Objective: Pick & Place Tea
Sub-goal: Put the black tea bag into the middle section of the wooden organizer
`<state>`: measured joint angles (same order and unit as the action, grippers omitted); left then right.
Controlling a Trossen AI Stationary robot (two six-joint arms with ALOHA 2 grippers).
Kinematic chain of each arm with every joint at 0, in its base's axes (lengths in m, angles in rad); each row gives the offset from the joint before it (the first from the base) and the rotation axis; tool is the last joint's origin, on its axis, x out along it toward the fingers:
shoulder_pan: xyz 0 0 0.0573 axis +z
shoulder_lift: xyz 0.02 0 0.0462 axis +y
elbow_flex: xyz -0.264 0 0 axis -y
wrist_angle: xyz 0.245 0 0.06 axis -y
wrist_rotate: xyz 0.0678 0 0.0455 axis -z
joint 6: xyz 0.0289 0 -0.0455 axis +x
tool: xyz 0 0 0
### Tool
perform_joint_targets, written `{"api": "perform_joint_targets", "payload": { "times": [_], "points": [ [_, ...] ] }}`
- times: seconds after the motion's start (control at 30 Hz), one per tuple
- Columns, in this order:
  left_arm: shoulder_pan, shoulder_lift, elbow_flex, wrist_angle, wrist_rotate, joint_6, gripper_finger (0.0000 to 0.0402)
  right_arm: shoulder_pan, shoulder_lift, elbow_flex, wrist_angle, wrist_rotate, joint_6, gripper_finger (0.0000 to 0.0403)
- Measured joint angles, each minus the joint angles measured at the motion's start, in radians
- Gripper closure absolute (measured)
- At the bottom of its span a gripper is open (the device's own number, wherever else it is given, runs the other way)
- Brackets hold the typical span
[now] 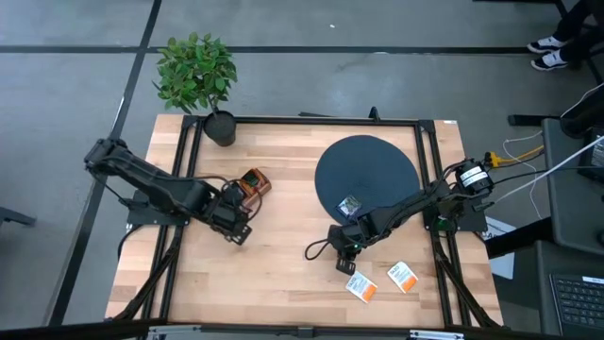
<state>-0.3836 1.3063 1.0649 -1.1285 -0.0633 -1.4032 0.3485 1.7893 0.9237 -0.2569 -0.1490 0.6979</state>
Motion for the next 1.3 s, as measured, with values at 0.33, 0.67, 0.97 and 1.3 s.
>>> {"api": "perform_joint_targets", "payload": {
  "times": [0.33, 0.67, 0.97, 1.3],
  "points": [
    [0.0, -0.059, 0.0, -0.031, -0.017, -0.024, 0.04, 0.0, -0.001, 0.0, 0.002, 0.001, 0.0, 0.0394],
    [0.078, -0.059, 0.0, -0.031, -0.043, 0.065, 0.04, 0.0, -0.001, 0.0, 0.007, 0.009, 0.0, 0.0394],
    [0.265, -0.059, 0.0, -0.058, -0.033, 0.278, 0.04, 0.0, -0.001, 0.0, 0.014, 0.012, 0.005, 0.0394],
    [0.45, -0.059, 0.0, -0.08, -0.015, 0.488, 0.04, 0.0, -0.001, 0.0, 0.014, 0.015, 0.026, 0.0394]
  ]
}}
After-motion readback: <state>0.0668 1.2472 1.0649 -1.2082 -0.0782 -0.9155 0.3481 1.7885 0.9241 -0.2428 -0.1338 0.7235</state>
